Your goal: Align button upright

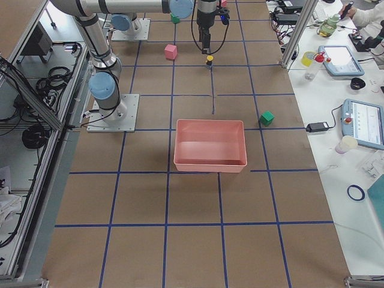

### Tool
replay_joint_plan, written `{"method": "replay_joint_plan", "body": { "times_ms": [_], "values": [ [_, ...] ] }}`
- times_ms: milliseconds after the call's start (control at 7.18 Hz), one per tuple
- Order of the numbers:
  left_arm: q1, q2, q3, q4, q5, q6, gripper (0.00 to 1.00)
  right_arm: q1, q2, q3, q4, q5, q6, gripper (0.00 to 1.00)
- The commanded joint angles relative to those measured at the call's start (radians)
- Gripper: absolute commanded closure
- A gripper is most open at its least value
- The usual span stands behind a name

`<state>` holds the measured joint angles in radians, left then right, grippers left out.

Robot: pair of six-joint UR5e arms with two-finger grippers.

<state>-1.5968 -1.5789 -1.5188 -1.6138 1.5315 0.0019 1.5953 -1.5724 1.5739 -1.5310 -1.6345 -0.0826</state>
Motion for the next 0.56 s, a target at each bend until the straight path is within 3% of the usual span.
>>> {"method": "replay_joint_plan", "body": {
  "times_ms": [0,418],
  "values": [
    [0.004,-0.022,-0.006,0.099,0.056,-0.016,0.00,0.000,0.000,0.000,0.000,-0.010,0.000,0.00],
    [0.003,-0.020,-0.012,0.121,0.130,0.021,0.00,0.000,0.000,0.000,0.000,-0.011,-0.002,0.00]
  ]
}}
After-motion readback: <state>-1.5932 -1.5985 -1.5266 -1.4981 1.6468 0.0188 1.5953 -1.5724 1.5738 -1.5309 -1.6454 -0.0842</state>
